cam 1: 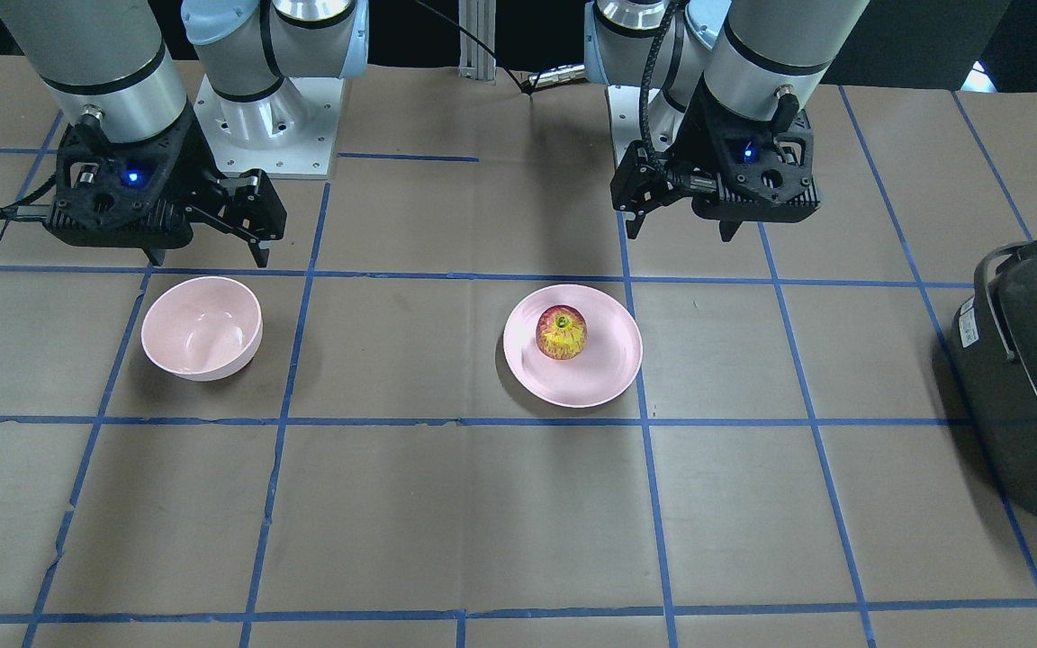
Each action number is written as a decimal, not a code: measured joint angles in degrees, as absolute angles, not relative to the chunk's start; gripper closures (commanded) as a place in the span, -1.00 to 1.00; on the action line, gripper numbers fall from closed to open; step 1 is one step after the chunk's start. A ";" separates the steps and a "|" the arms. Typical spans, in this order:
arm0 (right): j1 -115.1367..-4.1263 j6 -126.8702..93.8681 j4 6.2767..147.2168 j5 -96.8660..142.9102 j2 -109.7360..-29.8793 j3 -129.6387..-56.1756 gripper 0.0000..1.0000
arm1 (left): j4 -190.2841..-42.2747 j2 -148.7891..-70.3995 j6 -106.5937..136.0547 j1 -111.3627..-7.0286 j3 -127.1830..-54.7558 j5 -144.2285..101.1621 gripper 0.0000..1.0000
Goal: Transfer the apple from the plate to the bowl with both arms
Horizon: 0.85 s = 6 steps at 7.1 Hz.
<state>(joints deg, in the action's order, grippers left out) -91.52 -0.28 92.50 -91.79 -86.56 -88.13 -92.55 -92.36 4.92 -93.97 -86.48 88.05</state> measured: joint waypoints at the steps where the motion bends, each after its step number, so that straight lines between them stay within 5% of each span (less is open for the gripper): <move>1: -90.43 1.69 92.51 -92.03 -86.50 -88.98 -1.00 | -92.55 -92.37 4.92 -94.01 -86.48 88.06 -1.00; 6: -76.39 16.74 108.66 -92.12 -85.86 -106.27 -1.00 | -92.28 -91.98 5.01 -94.43 -88.05 88.12 -1.00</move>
<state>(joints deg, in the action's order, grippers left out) -76.39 16.74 108.66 -92.12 -85.86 -106.27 -92.28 -91.98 5.01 -94.43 -88.05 88.12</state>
